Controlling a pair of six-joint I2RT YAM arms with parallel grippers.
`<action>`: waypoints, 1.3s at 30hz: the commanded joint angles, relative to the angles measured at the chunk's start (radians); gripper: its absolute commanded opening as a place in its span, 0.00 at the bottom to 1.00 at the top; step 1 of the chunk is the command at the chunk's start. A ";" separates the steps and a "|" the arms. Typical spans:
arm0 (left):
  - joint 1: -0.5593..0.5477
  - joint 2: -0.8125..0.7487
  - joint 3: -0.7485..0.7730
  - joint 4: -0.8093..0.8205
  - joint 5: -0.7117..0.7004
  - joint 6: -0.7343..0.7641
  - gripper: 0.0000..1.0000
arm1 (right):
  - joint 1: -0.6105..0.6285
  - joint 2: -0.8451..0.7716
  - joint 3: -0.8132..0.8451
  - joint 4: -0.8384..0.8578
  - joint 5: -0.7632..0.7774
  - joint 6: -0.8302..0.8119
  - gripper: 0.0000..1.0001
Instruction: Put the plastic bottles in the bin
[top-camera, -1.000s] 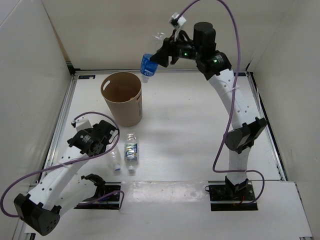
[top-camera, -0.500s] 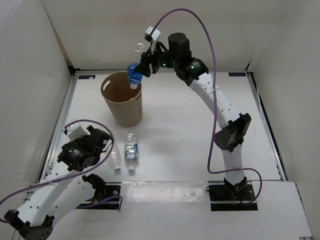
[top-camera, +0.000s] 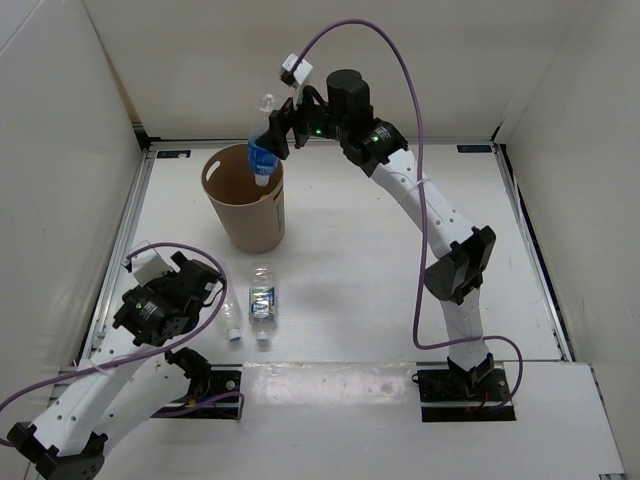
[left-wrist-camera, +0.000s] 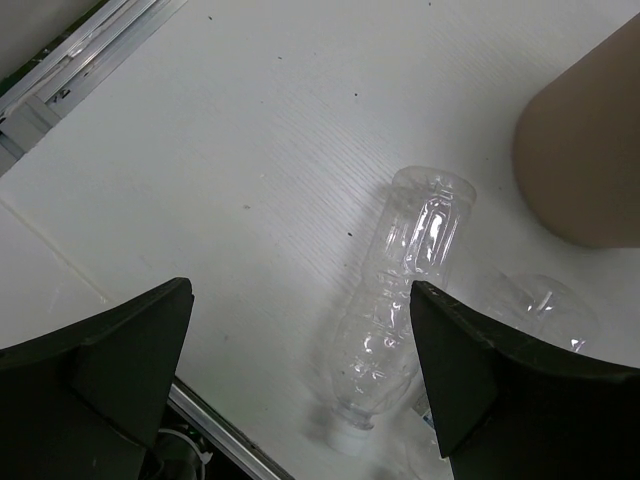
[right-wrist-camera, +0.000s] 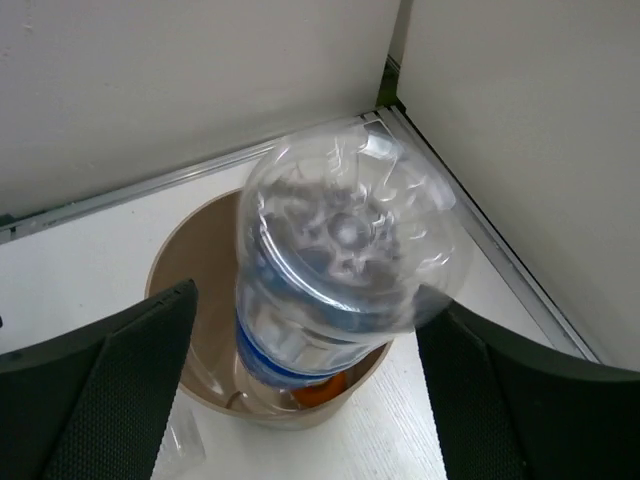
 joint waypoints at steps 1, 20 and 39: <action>-0.016 -0.035 -0.018 -0.155 -0.042 -0.042 1.00 | -0.006 -0.012 0.068 0.015 0.037 0.012 0.90; -0.052 -0.064 -0.026 -0.181 -0.057 -0.082 1.00 | -0.105 -0.360 -0.252 0.055 0.298 0.328 0.90; -0.052 0.045 -0.126 0.262 0.274 0.157 1.00 | -0.249 -0.589 -0.573 -0.070 0.126 0.435 0.90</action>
